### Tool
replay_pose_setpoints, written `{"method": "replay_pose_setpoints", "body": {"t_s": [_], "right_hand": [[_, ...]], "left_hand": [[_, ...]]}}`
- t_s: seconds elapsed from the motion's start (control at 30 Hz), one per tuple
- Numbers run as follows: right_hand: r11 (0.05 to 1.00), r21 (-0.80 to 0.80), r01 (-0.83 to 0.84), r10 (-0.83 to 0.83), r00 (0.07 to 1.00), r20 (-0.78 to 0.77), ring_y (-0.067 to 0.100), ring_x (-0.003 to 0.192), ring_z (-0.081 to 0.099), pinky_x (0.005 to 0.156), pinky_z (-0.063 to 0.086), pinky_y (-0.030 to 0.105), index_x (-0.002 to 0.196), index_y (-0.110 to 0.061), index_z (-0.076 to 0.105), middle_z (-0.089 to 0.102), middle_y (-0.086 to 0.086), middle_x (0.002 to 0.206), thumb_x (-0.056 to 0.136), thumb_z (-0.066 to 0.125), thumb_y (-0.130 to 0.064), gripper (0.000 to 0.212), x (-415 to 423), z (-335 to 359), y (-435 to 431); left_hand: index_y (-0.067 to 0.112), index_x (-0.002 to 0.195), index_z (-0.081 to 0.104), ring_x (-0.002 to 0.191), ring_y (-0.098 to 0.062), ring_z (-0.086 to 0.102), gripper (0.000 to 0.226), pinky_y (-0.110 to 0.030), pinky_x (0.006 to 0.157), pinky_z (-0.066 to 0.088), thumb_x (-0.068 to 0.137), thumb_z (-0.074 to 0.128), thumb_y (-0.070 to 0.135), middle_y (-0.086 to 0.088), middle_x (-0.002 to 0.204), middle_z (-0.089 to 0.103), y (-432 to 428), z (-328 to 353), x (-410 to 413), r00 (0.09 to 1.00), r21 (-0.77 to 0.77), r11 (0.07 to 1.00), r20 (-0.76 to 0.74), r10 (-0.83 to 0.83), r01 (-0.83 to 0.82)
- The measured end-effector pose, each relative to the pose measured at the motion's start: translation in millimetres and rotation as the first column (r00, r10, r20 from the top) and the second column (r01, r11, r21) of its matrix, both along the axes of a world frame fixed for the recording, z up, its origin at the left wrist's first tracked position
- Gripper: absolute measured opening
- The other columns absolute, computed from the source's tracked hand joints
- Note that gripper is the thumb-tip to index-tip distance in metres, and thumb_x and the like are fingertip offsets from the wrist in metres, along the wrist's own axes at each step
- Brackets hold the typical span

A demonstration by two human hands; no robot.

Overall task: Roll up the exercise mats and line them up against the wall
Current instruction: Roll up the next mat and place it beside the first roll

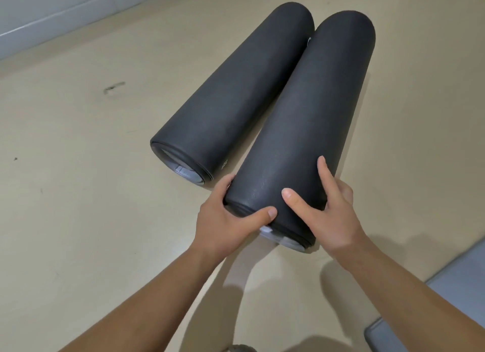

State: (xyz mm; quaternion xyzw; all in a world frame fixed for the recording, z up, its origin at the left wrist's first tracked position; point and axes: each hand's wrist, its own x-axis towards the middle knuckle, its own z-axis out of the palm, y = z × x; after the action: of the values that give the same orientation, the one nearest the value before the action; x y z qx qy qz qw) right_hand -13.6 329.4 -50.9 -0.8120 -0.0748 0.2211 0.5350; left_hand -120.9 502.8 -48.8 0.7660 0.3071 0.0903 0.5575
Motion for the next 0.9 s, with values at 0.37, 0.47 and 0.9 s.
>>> {"method": "replay_pose_setpoints", "body": {"t_s": [0.37, 0.47, 0.9], "right_hand": [[0.969, -0.084, -0.232, 0.239, 0.967, 0.091, 0.005, 0.156, 0.004, 0.115, 0.015, 0.023, 0.14, -0.081, 0.026, 0.004, -0.022, 0.161, 0.078, 0.076, -0.062, 0.082, 14, -7, -7], [0.969, -0.063, -0.238, 0.244, 0.963, 0.112, 0.003, 0.154, 0.008, 0.117, 0.018, 0.023, 0.133, -0.085, 0.028, 0.001, -0.029, 0.159, 0.082, 0.076, -0.058, 0.075, 12, -13, 1], [0.928, -0.203, -0.313, 0.368, 0.861, 0.351, -0.007, 0.151, 0.003, 0.125, 0.024, 0.043, 0.146, -0.067, 0.038, 0.009, -0.019, 0.163, 0.085, 0.055, -0.069, 0.063, 7, -20, 0]], "left_hand": [[0.045, 0.124, 0.056, 0.107, 0.006, 0.065, 0.064, -0.018, 0.086, 0.048, 0.071, 0.09, 0.056, 0.02, 0.117, 0.068, -7, -28, 4, 0.938, -0.358, 0.868, -0.102, 0.331, -0.345], [0.045, 0.11, 0.064, 0.09, 0.009, 0.069, 0.038, -0.022, 0.086, 0.052, 0.079, 0.085, 0.053, 0.019, 0.097, 0.077, -2, -28, 5, 0.93, -0.348, 0.862, -0.112, 0.351, -0.368], [0.032, 0.145, 0.049, 0.116, -0.014, 0.068, 0.108, -0.035, 0.1, 0.05, 0.057, 0.073, 0.09, 0.009, 0.13, 0.067, 12, -29, 6, 0.929, -0.461, 0.807, -0.151, 0.339, -0.37]]}}
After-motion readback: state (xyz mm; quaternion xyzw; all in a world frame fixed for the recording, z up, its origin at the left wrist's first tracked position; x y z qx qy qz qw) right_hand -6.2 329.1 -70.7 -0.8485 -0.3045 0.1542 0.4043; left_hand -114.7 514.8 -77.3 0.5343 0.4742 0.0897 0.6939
